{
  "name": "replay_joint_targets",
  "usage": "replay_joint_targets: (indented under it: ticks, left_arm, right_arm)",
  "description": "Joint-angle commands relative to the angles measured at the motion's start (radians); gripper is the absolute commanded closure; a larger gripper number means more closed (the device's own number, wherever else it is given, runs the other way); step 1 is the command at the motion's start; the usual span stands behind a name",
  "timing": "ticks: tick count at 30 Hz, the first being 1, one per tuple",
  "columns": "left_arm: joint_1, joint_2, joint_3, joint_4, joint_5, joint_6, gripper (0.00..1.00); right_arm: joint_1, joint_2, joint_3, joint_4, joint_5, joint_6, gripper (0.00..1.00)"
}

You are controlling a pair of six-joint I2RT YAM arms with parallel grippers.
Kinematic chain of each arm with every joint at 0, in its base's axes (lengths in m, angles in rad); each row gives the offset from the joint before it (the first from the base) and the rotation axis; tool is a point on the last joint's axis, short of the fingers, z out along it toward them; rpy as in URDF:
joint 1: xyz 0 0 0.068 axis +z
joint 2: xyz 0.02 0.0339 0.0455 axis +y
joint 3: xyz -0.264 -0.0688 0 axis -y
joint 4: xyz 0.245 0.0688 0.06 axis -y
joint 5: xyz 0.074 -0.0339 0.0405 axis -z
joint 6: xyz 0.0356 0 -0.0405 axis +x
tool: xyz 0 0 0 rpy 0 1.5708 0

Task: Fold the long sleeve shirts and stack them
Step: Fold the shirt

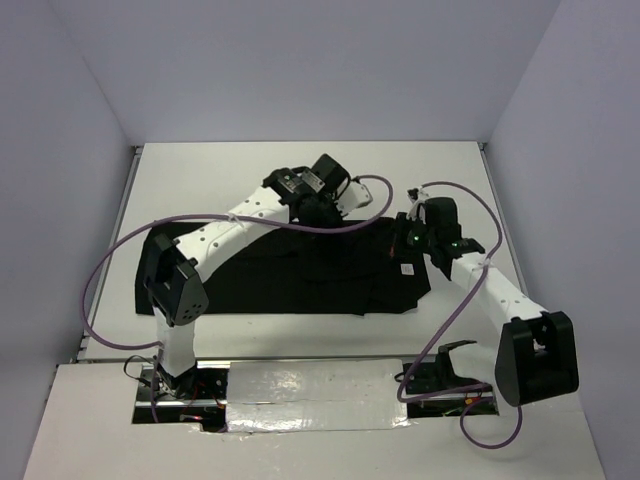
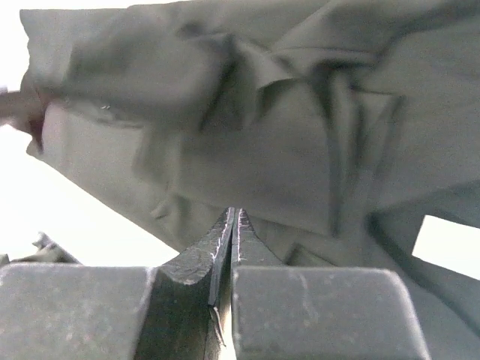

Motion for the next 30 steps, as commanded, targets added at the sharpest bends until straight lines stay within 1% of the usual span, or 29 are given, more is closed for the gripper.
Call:
replay_joint_targets:
  ticks: [1, 2, 6, 7, 10, 11, 15, 17, 20, 24, 25, 30]
  left_arm:
    - [0.011, -0.064, 0.067, 0.037, -0.025, -0.057, 1.00]
    - [0.015, -0.050, 0.095, 0.039, -0.026, -0.055, 1.00]
    - [0.040, -0.004, 0.190, 0.034, -0.049, -0.057, 1.00]
    - [0.049, 0.003, 0.207, 0.034, -0.049, -0.062, 1.00]
    - [0.079, 0.020, 0.250, 0.034, -0.031, -0.071, 1.00]
    - [0.083, 0.020, 0.241, 0.034, -0.022, -0.068, 1.00]
    - [0.083, -0.013, 0.166, 0.068, 0.012, -0.043, 1.00]
    - [0.083, -0.030, 0.132, 0.074, 0.020, -0.031, 1.00]
    - [0.083, -0.043, 0.114, 0.075, 0.017, -0.008, 1.00]
    - [0.080, -0.053, 0.094, 0.078, 0.038, 0.027, 1.00]
    - [0.073, -0.053, 0.091, 0.074, 0.044, 0.038, 1.00]
    - [0.057, -0.063, 0.077, 0.043, 0.095, 0.121, 1.00]
  right_arm:
    - [0.039, 0.017, -0.037, 0.187, -0.164, 0.031, 1.00]
    - [0.055, 0.015, -0.058, 0.213, -0.192, 0.030, 1.00]
    - [0.140, 0.012, -0.106, 0.327, -0.212, 0.040, 1.00]
    - [0.170, 0.015, -0.114, 0.349, -0.206, 0.052, 1.00]
    - [0.212, 0.063, -0.129, 0.428, -0.156, 0.094, 1.00]
    - [0.227, 0.114, -0.123, 0.444, -0.131, 0.115, 1.00]
    - [0.229, 0.270, -0.074, 0.533, -0.116, 0.184, 1.00]
    - [0.223, 0.352, -0.045, 0.551, -0.110, 0.206, 1.00]
    - [0.194, 0.434, 0.009, 0.571, -0.094, 0.263, 1.00]
    - [0.155, 0.514, 0.038, 0.645, -0.097, 0.361, 1.00]
    - [0.155, 0.547, 0.050, 0.645, -0.096, 0.367, 1.00]
    - [0.151, 0.600, 0.101, 0.631, -0.059, 0.404, 1.00]
